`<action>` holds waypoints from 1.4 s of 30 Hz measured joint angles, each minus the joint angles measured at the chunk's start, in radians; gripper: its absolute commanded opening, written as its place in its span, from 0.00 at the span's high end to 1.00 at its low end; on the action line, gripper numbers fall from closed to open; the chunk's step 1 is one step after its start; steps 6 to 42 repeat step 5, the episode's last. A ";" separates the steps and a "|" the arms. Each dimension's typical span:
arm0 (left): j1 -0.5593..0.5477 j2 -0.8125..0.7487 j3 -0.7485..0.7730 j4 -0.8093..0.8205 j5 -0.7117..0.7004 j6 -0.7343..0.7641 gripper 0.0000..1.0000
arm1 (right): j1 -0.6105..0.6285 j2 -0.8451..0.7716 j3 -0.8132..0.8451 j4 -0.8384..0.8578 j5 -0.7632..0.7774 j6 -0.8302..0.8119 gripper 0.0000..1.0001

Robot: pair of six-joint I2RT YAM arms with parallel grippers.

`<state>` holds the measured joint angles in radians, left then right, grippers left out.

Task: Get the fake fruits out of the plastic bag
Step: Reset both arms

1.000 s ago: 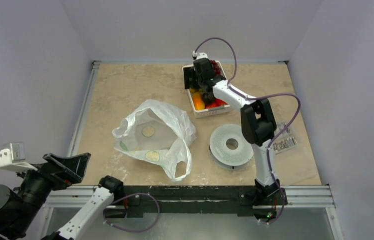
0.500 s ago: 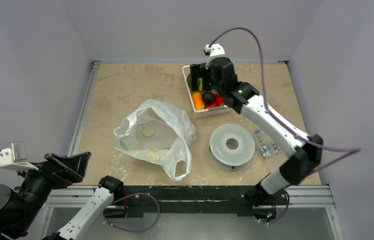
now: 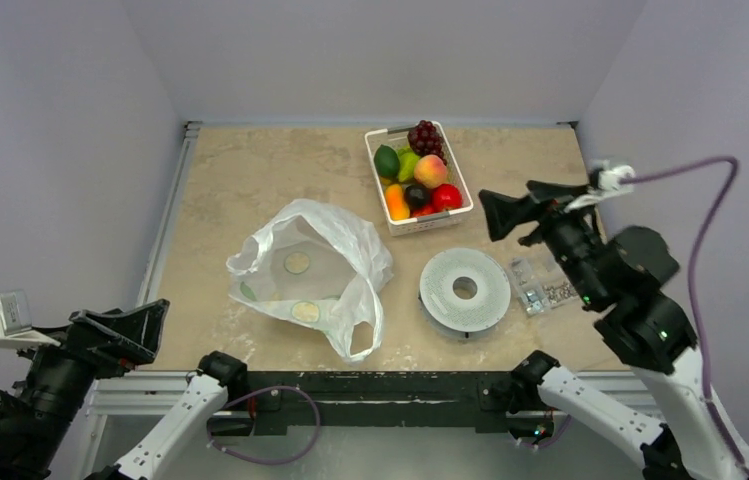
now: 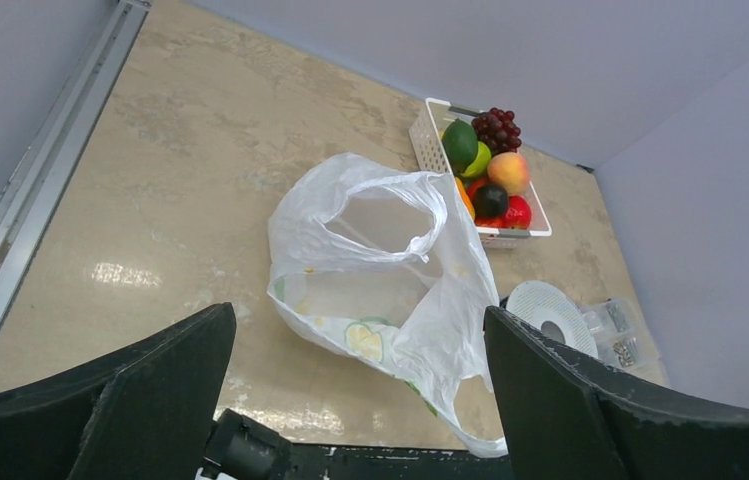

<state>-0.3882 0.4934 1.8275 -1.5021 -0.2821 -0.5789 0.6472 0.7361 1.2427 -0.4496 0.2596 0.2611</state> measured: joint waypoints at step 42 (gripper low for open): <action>0.000 -0.001 -0.025 0.024 -0.022 0.000 0.05 | 0.000 -0.151 0.030 -0.031 0.106 0.000 0.01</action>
